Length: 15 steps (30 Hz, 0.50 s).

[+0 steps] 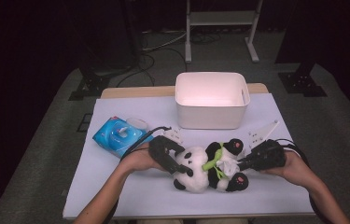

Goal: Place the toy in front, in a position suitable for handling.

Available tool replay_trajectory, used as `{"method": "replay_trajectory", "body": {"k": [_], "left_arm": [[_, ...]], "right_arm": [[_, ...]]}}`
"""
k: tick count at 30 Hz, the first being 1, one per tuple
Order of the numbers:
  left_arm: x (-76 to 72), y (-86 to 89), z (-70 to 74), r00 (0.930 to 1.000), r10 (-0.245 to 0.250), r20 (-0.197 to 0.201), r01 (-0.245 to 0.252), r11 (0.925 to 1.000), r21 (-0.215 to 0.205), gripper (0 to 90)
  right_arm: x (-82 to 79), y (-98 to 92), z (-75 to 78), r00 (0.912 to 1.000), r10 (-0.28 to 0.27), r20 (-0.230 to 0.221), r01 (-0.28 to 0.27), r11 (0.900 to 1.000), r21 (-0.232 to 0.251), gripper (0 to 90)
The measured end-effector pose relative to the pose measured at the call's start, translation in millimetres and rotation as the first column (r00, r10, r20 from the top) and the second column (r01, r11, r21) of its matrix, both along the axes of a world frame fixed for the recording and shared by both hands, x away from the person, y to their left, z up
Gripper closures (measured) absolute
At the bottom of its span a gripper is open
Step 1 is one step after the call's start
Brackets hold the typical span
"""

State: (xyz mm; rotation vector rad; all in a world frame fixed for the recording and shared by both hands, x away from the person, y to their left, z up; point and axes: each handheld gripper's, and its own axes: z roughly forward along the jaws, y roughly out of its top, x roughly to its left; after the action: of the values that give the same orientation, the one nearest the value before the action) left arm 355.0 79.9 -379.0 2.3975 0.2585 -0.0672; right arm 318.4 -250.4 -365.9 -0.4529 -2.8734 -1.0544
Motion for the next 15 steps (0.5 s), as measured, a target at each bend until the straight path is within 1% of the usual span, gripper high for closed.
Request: {"method": "replay_trajectory", "body": {"k": [2,6,9,12,15], "left_arm": [[-0.1,0.5,-2.0,0.9999,-0.006,-0.015,0.006,1.0,-0.008,21.1],[-3.5,0.7,-3.2,0.9998,-0.019,-0.009,0.019,0.9997,-0.013,21.8],[-4.5,1.8,-4.7,0.9997,-0.022,-0.01,0.022,0.9996,-0.018,22.4],[-5.6,1.7,-4.5,0.9996,-0.027,-0.005,0.027,0.9995,-0.014,22.4],[-7.5,1.3,-3.6,0.9996,-0.029,0.004,0.029,0.9996,-0.004,22.3]], "right_arm": [[-2.8,0.1,-1.7,1.0,0.007,0.004,-0.007,1.0,0.007,84.2],[-3.4,-3.9,-4.0,0.9999,0.002,-0.014,-0.001,1.0,0.024,84.0],[-2.7,-7.5,-1.6,0.9998,-0.015,0.014,0.015,1.0,0.005,83.9],[-0.8,-8.8,1.3,0.999,-0.031,0.032,0.032,0.999,-0.03,83.9],[4.7,-12.6,1.6,0.997,-0.065,0.041,0.068,0.996,-0.065,83.9]]}}
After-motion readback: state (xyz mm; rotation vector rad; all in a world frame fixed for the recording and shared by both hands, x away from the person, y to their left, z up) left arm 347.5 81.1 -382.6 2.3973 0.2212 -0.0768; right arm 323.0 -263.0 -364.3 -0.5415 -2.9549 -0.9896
